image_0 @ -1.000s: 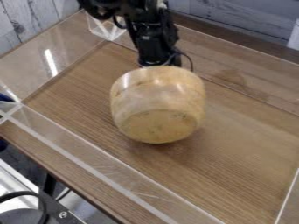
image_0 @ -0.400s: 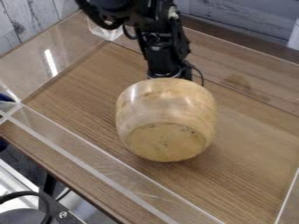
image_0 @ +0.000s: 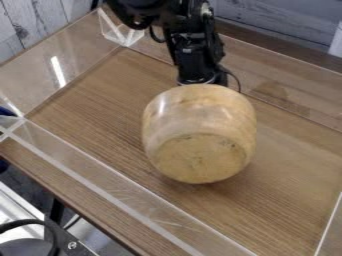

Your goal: Remove the green block from inside the brown bowl and put it on the table

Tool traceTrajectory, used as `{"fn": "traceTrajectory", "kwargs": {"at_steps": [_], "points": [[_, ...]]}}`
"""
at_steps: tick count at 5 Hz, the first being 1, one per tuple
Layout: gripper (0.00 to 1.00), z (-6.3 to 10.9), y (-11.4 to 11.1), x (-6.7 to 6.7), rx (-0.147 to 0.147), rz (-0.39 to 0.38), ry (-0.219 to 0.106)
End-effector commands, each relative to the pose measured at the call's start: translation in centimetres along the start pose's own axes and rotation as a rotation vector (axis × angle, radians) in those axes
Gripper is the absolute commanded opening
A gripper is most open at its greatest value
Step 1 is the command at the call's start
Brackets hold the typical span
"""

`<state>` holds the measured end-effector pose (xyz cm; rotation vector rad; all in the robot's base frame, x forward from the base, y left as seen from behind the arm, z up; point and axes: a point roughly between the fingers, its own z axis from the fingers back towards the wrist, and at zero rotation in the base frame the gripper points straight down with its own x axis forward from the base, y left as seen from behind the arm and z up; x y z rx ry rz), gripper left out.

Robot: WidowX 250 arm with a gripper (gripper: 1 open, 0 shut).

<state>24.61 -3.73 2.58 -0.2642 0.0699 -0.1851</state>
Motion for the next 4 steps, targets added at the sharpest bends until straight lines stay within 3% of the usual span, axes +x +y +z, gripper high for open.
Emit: {"fn": "traceTrajectory", "kwargs": {"at_steps": [1,2,3,4], "points": [[0.00,-0.7,-0.2,1.6,-0.002,-0.077,0.009],[0.00,-1.1,-1.0,3.7,-0.003,-0.139,0.034],[0.00,-1.1,-1.3,2.5,-0.009,-0.119,0.027],[1.00,-1.1,-1.8,2.6,-0.018,-0.113,0.003]]}}
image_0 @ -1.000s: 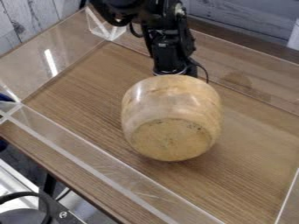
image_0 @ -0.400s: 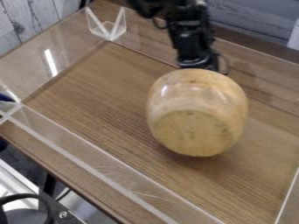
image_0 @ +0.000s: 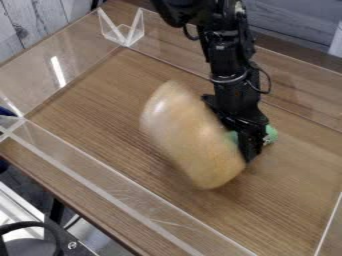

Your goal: Remove the green block from inside the brown bowl and put it on the table

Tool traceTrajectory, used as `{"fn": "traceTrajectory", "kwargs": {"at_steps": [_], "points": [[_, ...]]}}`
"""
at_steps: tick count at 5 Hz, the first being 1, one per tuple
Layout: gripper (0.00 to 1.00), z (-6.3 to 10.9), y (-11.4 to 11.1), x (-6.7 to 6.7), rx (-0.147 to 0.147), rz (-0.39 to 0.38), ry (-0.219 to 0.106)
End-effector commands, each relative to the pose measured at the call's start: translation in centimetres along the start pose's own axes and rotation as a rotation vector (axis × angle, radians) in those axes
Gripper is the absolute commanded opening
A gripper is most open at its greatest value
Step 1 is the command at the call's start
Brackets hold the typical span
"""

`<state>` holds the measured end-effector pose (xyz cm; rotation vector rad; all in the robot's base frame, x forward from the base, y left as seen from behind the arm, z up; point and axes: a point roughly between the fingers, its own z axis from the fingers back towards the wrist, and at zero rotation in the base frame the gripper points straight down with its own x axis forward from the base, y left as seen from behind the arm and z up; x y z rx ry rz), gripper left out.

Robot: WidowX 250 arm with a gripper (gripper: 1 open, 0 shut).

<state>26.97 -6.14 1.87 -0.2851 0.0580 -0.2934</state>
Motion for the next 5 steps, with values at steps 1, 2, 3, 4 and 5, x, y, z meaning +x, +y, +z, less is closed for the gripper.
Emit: {"fn": "traceTrajectory", "kwargs": {"at_steps": [1,2,3,4,5], "points": [[0.00,-0.1,-0.7,1.0,0.000,0.009,-0.021],[0.00,-0.1,-0.8,0.2,0.083,0.029,0.016],[0.00,0.2,-1.1,-0.3,0.144,0.036,0.039],[1.00,1.0,0.4,-0.3,0.152,0.040,0.056],[0.00,1.4,0.9,-0.2,0.156,0.042,0.070]]}}
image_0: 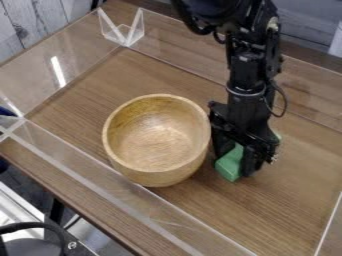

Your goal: Remove the green block from inside the brown bowl and put it on the table

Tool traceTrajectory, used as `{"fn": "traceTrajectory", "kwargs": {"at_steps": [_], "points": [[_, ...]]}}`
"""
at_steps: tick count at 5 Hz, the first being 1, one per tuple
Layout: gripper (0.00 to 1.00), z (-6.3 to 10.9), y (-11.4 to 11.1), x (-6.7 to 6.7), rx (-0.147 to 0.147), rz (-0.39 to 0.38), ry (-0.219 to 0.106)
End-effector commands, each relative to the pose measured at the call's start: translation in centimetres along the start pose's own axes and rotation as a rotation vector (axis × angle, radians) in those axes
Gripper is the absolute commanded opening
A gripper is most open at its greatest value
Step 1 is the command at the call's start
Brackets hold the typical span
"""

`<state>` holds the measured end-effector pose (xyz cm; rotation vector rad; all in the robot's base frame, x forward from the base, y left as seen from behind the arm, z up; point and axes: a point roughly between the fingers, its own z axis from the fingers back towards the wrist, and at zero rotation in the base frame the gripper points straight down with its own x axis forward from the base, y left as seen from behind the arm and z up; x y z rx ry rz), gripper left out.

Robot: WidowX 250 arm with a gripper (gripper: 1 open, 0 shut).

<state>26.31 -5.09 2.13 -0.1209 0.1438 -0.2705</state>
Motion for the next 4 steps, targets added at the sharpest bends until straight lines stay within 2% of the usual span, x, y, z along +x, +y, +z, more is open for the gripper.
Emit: {"fn": "traceTrajectory", "kwargs": {"at_steps": [1,2,4], "points": [[1.00,0.80,0.62,1.00,0.018,-0.005,-0.026],[0.00,0.71,0.91,1.34,0.028,-0.012,-0.019],[0.00,1.59,0.99,0.96,-0.012,-0.012,-0.019]]}}
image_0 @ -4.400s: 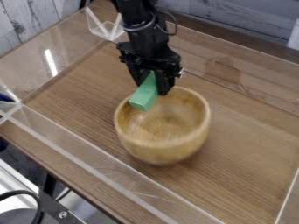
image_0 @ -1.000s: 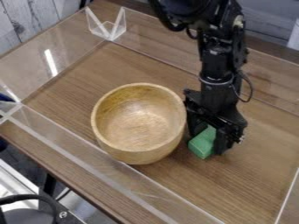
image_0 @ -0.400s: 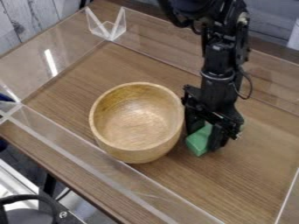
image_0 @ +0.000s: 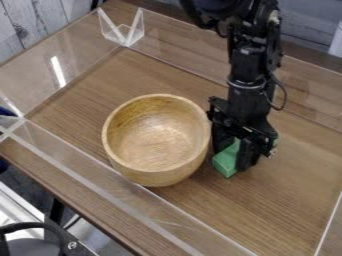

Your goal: Remove the green block from inside the brown bowl and put it on the table

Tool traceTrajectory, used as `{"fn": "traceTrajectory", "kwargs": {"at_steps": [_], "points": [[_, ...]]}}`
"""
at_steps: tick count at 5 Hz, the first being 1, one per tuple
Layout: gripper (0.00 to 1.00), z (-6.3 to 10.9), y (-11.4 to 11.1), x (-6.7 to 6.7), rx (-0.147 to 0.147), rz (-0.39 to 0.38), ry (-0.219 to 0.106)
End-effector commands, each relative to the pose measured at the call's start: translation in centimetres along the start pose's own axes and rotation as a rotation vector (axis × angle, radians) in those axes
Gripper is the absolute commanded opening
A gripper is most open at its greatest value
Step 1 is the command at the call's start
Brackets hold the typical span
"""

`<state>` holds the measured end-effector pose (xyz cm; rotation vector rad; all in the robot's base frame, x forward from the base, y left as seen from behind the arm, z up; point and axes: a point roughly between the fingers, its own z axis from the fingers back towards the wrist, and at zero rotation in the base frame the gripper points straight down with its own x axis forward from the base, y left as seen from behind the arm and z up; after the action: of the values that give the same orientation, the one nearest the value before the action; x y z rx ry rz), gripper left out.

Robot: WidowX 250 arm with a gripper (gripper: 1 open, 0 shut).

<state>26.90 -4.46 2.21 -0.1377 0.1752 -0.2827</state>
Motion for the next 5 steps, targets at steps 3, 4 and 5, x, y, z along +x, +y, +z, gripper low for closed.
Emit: {"fn": "traceTrajectory", "kwargs": {"at_steps": [3,4,5], "points": [[0.00,2.8,0.8,0.2,0.028,-0.006,-0.076],[0.00,4.0,0.7,0.1,0.040,-0.012,-0.095],[0.00,5.0,0.7,0.1,0.034,-0.020,-0.097]]}}
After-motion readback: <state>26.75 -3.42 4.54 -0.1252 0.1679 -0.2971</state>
